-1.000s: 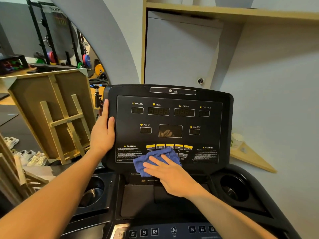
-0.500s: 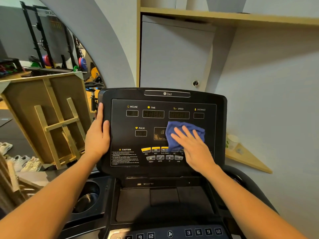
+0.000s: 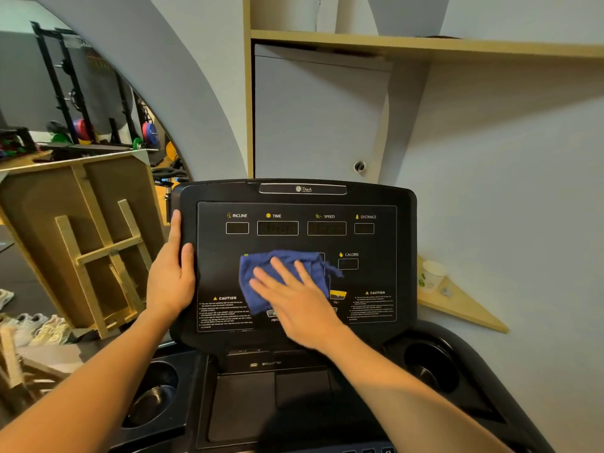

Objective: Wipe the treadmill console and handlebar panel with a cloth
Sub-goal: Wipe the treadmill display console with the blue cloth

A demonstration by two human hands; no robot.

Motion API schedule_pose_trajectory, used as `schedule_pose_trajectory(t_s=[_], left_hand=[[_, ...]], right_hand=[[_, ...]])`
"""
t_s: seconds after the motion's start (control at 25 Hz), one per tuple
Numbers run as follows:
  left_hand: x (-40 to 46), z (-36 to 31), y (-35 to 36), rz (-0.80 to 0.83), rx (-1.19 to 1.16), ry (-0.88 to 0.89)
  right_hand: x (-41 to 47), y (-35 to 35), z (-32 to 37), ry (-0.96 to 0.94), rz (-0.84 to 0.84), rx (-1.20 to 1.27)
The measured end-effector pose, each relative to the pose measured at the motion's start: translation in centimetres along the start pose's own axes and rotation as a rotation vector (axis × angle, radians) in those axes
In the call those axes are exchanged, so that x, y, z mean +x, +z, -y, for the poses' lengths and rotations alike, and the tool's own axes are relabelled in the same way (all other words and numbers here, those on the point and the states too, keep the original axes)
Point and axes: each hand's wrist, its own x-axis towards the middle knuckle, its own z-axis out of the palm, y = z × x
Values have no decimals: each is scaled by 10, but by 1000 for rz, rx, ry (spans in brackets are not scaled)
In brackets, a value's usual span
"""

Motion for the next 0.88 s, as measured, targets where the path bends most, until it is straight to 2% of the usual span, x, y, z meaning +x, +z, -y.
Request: schedule_pose_trajectory(t_s=[0.28, 0.56, 0.72, 0.88], left_hand=[[-1, -6, -1, 11, 7, -43], [-1, -3, -1, 13, 16, -32], [0, -1, 0, 16, 19, -34], [0, -4, 0, 14, 23, -42]], right_hand=[[-82, 12, -11, -6, 95, 135], [-146, 0, -53, 188, 162, 82], [-157, -7, -75, 294, 144, 50], [-141, -15, -97, 391, 48, 61]])
